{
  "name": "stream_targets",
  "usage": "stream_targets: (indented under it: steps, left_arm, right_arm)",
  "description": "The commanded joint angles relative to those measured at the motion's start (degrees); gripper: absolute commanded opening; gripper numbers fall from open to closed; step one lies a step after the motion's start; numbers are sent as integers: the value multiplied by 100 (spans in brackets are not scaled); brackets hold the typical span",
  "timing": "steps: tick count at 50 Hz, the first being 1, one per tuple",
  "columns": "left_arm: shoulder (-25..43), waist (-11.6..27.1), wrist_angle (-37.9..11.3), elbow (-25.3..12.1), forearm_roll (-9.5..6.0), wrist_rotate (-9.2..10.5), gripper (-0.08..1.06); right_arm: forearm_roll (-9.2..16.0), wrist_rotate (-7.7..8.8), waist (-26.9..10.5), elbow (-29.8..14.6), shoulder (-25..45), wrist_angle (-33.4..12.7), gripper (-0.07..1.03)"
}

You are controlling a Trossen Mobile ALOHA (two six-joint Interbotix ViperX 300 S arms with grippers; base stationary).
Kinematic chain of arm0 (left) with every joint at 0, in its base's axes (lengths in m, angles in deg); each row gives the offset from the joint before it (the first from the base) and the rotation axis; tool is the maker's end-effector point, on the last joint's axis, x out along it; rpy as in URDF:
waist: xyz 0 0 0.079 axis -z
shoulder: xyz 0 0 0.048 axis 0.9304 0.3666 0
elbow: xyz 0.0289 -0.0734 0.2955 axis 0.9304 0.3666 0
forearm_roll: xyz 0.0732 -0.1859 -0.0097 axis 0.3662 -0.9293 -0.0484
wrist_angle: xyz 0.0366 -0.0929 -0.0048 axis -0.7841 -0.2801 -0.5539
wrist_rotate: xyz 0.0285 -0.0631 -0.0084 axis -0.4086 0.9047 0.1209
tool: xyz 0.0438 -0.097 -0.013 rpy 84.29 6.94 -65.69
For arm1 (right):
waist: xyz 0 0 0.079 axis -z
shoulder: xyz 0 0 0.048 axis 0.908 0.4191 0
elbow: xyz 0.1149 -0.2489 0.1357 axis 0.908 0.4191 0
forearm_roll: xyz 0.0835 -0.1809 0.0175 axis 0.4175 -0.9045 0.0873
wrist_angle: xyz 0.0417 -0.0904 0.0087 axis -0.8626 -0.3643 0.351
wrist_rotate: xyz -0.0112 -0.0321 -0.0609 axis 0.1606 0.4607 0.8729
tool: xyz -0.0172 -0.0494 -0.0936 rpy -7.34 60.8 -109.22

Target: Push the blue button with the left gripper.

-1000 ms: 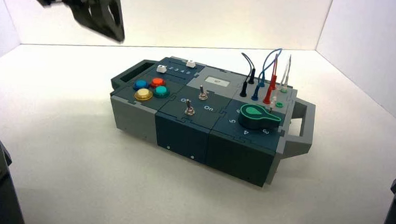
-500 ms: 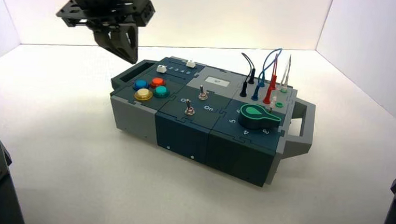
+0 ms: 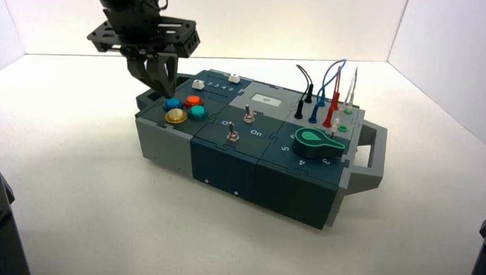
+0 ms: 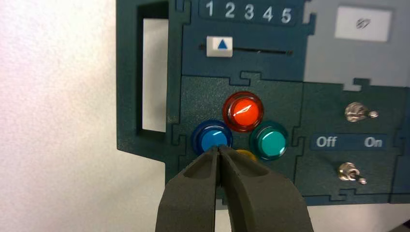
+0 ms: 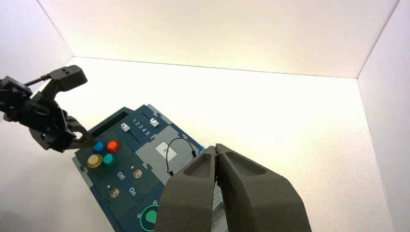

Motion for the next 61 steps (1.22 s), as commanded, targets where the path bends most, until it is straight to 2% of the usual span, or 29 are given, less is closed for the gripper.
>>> stream_targets:
  steps: [1,29,44,61]
  left_arm:
    - [9,35,53,-132,9,-53,-3]
    - [264,44,176,-114,9,-53,-3]
    - [-334,123,193,-26,-9,-9,-3]
    - [-404,123,308,158,-9,18,-3]
  right_arm:
    - [0,9,-26,-70,97,79,-2]
    - [0,9,-26,-79,53,79,-2]
    - [26,9,-26,-79,53,79,-2]
    - [35,-9,-26,-79,53,88,-2]
